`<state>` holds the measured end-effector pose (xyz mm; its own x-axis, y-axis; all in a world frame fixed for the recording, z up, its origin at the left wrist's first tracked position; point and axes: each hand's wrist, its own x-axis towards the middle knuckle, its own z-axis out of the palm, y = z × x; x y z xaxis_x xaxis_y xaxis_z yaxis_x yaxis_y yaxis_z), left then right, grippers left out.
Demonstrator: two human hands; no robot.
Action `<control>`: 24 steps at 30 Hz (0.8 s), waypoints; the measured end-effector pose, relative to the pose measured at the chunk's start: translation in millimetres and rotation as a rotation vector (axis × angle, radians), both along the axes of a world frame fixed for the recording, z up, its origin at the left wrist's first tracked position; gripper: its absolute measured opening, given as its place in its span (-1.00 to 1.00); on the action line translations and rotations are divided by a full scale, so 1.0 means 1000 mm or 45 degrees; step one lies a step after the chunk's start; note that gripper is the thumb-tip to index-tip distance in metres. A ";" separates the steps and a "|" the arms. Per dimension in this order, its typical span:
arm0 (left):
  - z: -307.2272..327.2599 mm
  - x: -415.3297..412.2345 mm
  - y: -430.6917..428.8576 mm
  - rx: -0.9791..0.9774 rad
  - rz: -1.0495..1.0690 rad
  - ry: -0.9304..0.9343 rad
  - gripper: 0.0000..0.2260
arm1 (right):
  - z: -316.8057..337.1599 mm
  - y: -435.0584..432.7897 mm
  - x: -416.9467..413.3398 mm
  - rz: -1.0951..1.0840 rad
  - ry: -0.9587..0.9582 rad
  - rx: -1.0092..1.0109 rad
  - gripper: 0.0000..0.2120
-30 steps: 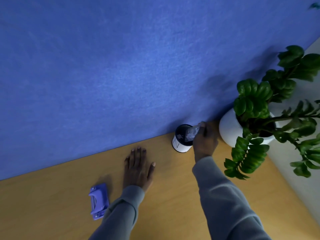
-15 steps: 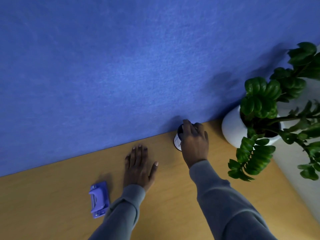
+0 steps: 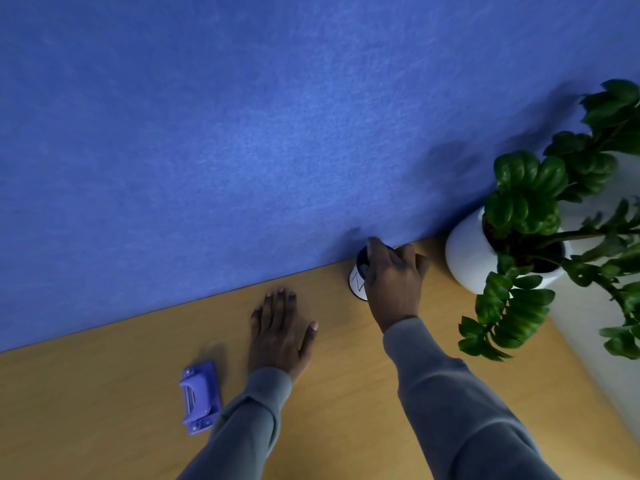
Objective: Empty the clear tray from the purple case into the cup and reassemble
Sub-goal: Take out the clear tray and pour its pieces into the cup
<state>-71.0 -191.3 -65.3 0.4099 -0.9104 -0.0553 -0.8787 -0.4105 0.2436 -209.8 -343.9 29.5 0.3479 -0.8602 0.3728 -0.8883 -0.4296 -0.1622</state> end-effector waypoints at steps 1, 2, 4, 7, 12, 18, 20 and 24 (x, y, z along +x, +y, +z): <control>0.000 0.000 0.000 -0.003 0.001 0.005 -0.34 | -0.001 -0.001 0.000 0.000 -0.019 0.000 -0.75; 0.000 0.000 0.000 -0.005 0.002 0.007 -0.34 | 0.000 0.000 0.000 -0.009 -0.041 0.005 -0.75; 0.000 0.000 0.000 -0.003 0.000 0.002 -0.34 | 0.002 0.000 0.000 -0.033 -0.071 -0.002 -0.72; -0.001 0.000 0.000 -0.008 0.001 0.003 -0.34 | 0.007 0.001 0.000 -0.022 -0.129 -0.016 -0.68; -0.003 0.001 0.000 -0.029 -0.002 0.006 -0.35 | 0.012 0.003 -0.001 -0.035 -0.206 -0.004 -0.71; -0.005 0.000 -0.001 -0.005 0.010 -0.006 -0.34 | 0.018 0.002 -0.006 -0.053 -0.466 0.015 -0.74; -0.005 0.001 -0.001 0.002 0.007 -0.008 -0.34 | 0.019 0.001 -0.012 -0.192 -0.653 0.098 -0.77; -0.004 0.002 -0.001 -0.010 0.011 0.003 -0.36 | 0.025 0.013 -0.019 -0.469 -1.016 0.156 -0.78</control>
